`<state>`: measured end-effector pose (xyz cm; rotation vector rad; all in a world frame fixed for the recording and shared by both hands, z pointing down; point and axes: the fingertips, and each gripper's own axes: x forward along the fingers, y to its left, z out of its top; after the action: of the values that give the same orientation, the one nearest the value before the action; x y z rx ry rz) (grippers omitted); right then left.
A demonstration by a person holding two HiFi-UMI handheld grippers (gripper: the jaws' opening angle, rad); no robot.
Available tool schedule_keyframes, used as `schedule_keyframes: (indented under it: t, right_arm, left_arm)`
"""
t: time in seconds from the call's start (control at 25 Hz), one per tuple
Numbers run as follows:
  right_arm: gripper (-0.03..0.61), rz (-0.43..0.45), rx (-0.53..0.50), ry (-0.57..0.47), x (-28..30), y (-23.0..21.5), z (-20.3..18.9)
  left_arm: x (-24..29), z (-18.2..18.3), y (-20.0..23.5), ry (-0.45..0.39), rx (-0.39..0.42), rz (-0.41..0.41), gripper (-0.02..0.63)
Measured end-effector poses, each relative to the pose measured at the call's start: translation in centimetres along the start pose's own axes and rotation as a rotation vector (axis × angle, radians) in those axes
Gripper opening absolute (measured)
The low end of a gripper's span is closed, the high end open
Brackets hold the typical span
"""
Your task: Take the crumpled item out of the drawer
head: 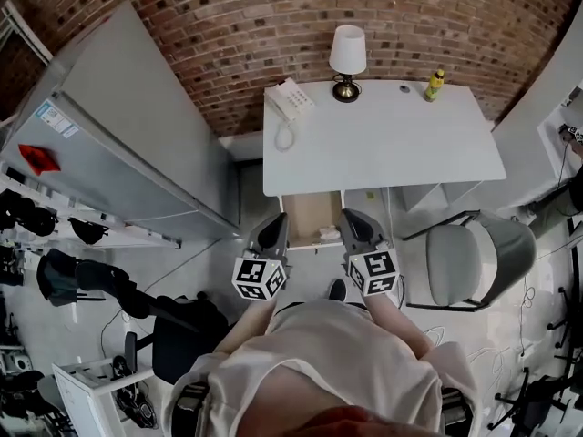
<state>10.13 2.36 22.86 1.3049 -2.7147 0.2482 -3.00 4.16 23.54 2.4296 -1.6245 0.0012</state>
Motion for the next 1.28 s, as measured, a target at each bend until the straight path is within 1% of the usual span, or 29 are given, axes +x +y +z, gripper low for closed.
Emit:
schedule_keyframes:
  t: [0.12,0.24,0.48,0.6,0.84,1.08,1.28]
  right_arm:
    - [0.006,0.026,0.019,0.006,0.8,-2.7,0.1]
    - [0.006,0.032,0.026,0.005,1.8,-4.7,0.3]
    - [0.006,0.037,0.012,-0.006,4.2,-5.6,1.0]
    - [0.006,0.021,0.002,-0.003,5.1,-5.6,1.3]
    - [0.007,-0.012,0.006,0.019,7.4,-4.4,1.4]
    - [0.006,-0.037,0.006,0.034,9.7,-2.6,1.1]
    - [0.006,-0.046,0.009,0.043,10.5,-1.7,0.7]
  left_arm:
    - [2.5,0.1,-0.8,-0.002,-0.019,0.026,0.009]
    - [4.0,0.6,-1.3,-0.004,-0.012,0.034,0.009]
    - [5.1,0.6,1.2,0.007,-0.008,0.077,0.009]
    - [5.8,0.6,2.4,0.015,-0.011,0.069,0.009]
    - [6.8,1.4,4.8,0.026,0.004,0.013,0.009]
    - [6.2,1.4,8.8,0.037,0.003,0.019,0.009]
    - [6.1,0.9,10.1,0.056,0.007,0.006,0.009]
